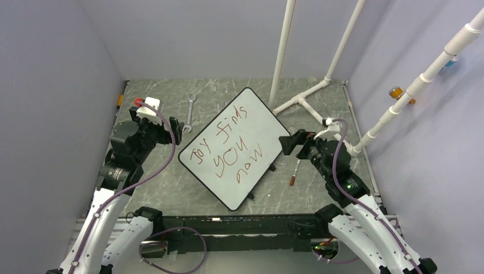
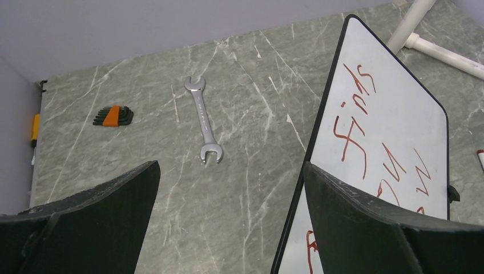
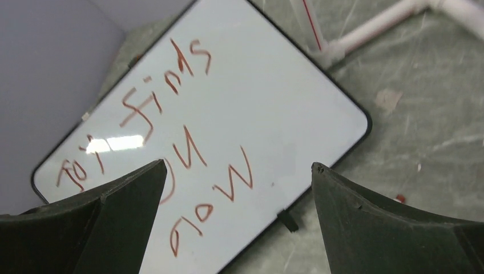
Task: Write a sentence on the whiteboard
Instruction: Reset both arms
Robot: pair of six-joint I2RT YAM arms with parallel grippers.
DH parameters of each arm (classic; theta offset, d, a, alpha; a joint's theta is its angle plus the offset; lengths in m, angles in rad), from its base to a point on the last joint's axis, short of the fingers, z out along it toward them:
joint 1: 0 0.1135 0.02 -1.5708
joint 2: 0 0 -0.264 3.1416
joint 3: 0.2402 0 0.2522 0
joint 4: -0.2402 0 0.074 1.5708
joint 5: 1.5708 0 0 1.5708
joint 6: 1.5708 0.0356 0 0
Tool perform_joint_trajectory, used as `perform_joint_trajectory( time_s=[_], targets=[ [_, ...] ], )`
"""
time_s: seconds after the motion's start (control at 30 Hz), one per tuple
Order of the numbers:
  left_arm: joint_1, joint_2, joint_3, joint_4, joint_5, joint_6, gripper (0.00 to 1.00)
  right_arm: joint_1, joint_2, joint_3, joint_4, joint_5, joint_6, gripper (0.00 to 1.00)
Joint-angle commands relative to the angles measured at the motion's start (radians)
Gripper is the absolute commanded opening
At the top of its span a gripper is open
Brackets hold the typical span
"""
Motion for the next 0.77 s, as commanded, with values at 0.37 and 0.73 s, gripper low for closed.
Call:
perform_joint_trajectory(
  time_s=[0.37, 0.73],
  targets=[
    [0.005, -0.005, -0.007, 0.03, -0.065, -0.004, 1.0, -0.001, 0.016, -0.031, -0.007, -0.147, 0.046, 1.0],
    [0.005, -0.008, -0.009, 0.03, -0.064, 0.0, 0.99, -0.002, -0.004, -0.025, -0.003, -0.139, 0.005, 1.0]
  ],
)
